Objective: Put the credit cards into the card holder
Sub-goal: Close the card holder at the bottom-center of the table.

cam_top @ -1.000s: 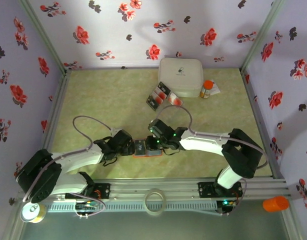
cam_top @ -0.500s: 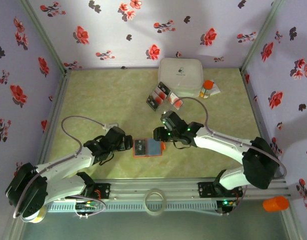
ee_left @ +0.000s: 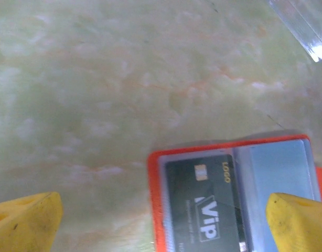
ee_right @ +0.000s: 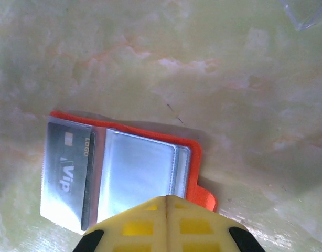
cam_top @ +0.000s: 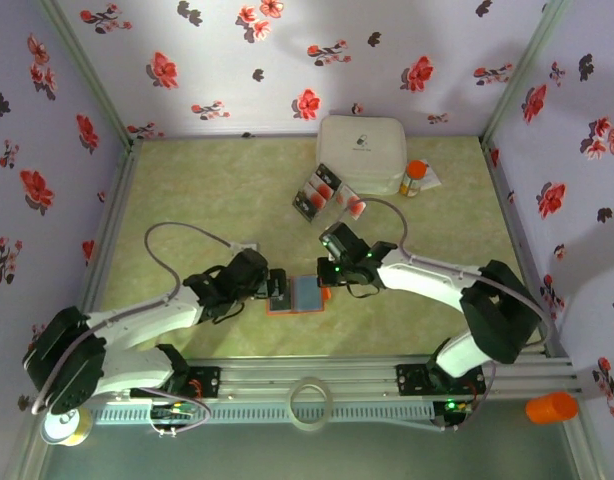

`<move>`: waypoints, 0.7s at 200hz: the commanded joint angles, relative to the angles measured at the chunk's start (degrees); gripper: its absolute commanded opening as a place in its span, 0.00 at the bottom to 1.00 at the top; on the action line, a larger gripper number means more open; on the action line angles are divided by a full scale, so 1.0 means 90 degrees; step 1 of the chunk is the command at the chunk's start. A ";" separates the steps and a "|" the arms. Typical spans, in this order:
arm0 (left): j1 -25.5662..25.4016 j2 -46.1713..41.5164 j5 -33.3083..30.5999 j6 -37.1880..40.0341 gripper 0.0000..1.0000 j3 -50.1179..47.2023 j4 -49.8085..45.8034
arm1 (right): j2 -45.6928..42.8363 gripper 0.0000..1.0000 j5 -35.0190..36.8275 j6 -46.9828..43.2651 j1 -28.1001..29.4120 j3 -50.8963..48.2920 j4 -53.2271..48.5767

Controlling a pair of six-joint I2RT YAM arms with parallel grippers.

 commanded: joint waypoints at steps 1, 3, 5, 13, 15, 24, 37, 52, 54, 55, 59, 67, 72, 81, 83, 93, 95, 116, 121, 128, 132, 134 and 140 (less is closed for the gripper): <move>-0.0320 0.0303 -0.0316 -0.0154 1.00 0.0220 0.0041 | 0.0242 0.00 -0.0298 -0.0123 -0.0040 0.0276 0.0259; -0.0340 0.0331 -0.0332 -0.0170 1.00 0.0226 0.0033 | 0.0263 0.00 -0.0314 -0.0130 -0.0044 0.0281 0.0263; -0.0362 0.0350 -0.0351 -0.0169 1.00 0.0225 0.0031 | 0.0286 0.00 -0.0333 -0.0132 -0.0041 0.0289 0.0269; -0.0427 0.0435 -0.0395 -0.0232 1.00 0.0223 0.0035 | 0.0321 0.00 -0.0366 -0.0137 -0.0047 0.0307 0.0270; -0.0438 0.0457 -0.0401 -0.0248 1.00 0.0215 0.0044 | 0.0325 0.00 -0.0368 -0.0141 -0.0041 0.0311 0.0266; -0.0469 0.0502 -0.0406 -0.0292 1.00 0.0166 0.0111 | 0.0319 0.00 -0.0359 -0.0133 -0.0041 0.0283 0.0289; -0.0471 0.0563 -0.0409 -0.0329 1.00 0.0091 0.0209 | 0.0249 0.02 -0.0297 -0.0123 -0.0049 0.0218 0.0294; -0.0456 0.0625 -0.0452 -0.0254 1.00 0.0098 0.0228 | 0.0109 0.07 -0.0230 -0.0093 -0.0049 0.0134 0.0259; -0.0453 0.0641 -0.0454 -0.0242 1.00 0.0108 0.0226 | 0.0089 0.08 -0.0217 -0.0086 -0.0049 0.0116 0.0258; -0.0447 0.0650 -0.0454 -0.0230 1.00 0.0115 0.0226 | 0.0076 0.09 -0.0209 -0.0080 -0.0054 0.0111 0.0261; -0.0433 0.0675 -0.0455 -0.0184 1.00 0.0134 0.0217 | 0.0025 0.12 -0.0181 -0.0075 -0.0050 0.0089 0.0246; -0.0404 0.0716 -0.0457 -0.0123 1.00 0.0181 0.0221 | -0.0079 0.20 -0.0114 -0.0043 -0.0055 0.0024 0.0228; -0.0372 0.0744 -0.0459 -0.0062 1.00 0.0205 0.0216 | -0.0138 0.24 -0.0076 -0.0027 -0.0051 -0.0019 0.0210; -0.0316 0.0790 -0.0451 -0.0006 1.00 0.0252 0.0232 | -0.0259 0.30 0.0005 -0.0003 -0.0051 -0.0098 0.0179; -0.0300 0.0799 -0.0451 0.0006 1.00 0.0264 0.0235 | -0.0287 0.31 0.0023 0.0007 -0.0050 -0.0118 0.0165; -0.0214 0.0826 -0.0404 0.0064 1.00 0.0298 0.0256 | -0.0412 0.37 0.0133 0.0028 -0.0060 -0.0220 0.0109; -0.0189 0.0825 -0.0393 0.0080 1.00 0.0300 0.0270 | -0.0437 0.38 0.0150 0.0032 -0.0059 -0.0244 0.0101; -0.0012 0.0826 -0.0261 0.0206 1.00 0.0337 0.0407 | -0.0646 0.46 0.0280 0.0086 -0.0060 -0.0516 0.0084; 0.0028 0.0817 -0.0218 0.0235 1.00 0.0351 0.0435 | -0.0659 0.46 0.0295 0.0091 -0.0053 -0.0569 0.0079; 0.0095 0.0816 -0.0153 0.0268 1.00 0.0361 0.0482 | -0.0658 0.47 0.0296 0.0109 -0.0059 -0.0632 0.0102; 0.0127 0.0813 -0.0100 0.0287 1.00 0.0360 0.0518 | -0.0646 0.47 0.0280 0.0104 -0.0066 -0.0666 0.0115; 0.0142 0.0808 -0.0071 0.0289 1.00 0.0361 0.0538 | -0.0642 0.47 0.0277 0.0105 -0.0063 -0.0682 0.0122; 0.0194 0.0808 0.0018 0.0317 1.00 0.0364 0.0606 | -0.0608 0.48 0.0255 0.0111 -0.0059 -0.0719 0.0158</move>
